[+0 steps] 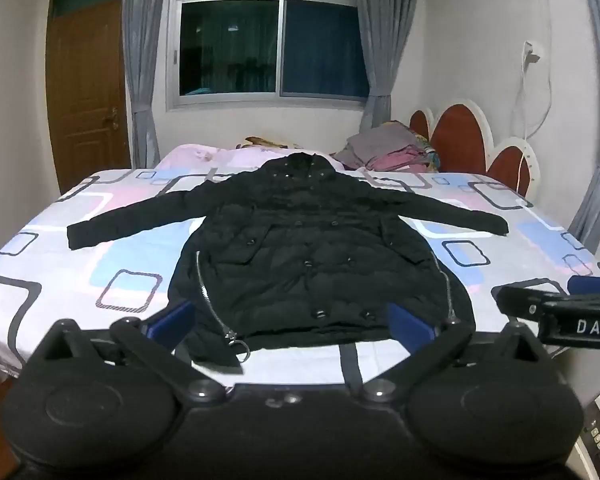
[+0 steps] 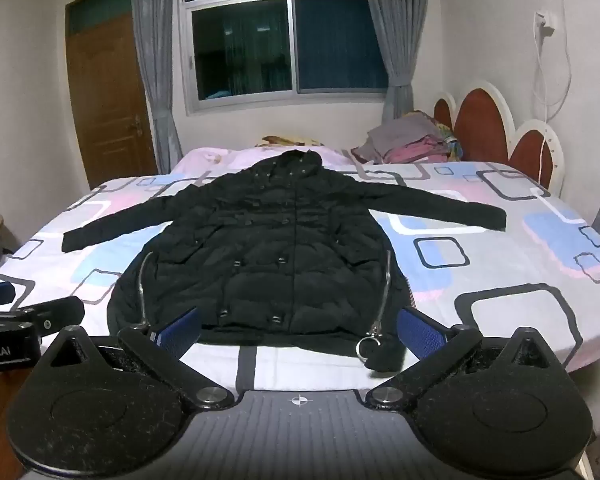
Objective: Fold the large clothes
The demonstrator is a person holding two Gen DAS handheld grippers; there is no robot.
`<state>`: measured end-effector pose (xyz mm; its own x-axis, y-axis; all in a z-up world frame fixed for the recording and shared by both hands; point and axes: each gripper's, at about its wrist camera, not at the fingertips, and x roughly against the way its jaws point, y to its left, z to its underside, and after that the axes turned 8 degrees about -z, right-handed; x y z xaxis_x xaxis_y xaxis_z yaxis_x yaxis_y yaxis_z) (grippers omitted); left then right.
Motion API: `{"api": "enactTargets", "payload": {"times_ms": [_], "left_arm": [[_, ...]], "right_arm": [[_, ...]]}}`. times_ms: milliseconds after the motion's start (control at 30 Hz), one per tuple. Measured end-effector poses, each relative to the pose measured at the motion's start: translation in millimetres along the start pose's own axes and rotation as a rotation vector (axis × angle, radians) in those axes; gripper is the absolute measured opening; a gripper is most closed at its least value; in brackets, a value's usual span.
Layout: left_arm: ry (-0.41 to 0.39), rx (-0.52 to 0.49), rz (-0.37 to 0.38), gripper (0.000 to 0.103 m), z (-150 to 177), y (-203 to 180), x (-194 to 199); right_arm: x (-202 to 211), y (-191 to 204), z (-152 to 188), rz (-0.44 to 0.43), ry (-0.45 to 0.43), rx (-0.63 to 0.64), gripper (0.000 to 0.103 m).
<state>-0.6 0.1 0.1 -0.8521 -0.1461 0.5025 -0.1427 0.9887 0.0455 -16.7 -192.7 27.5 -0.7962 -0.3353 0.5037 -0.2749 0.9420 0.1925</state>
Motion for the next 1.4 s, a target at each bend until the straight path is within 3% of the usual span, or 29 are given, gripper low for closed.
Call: {"api": "enactTargets", "payload": {"times_ms": [133,1400], "left_arm": [[-0.013,-0.033,-0.024,0.103,1.9,-5.4,2.4],[0.001,-0.005,-0.021,0.103,-2.3,1.0,6.4]], "right_arm": [[0.3,-0.4,-0.5,-0.002,0.003,-0.005,0.103],[4.7,-1.9,-4.6,-0.007,-0.01,-0.005,0.103]]}}
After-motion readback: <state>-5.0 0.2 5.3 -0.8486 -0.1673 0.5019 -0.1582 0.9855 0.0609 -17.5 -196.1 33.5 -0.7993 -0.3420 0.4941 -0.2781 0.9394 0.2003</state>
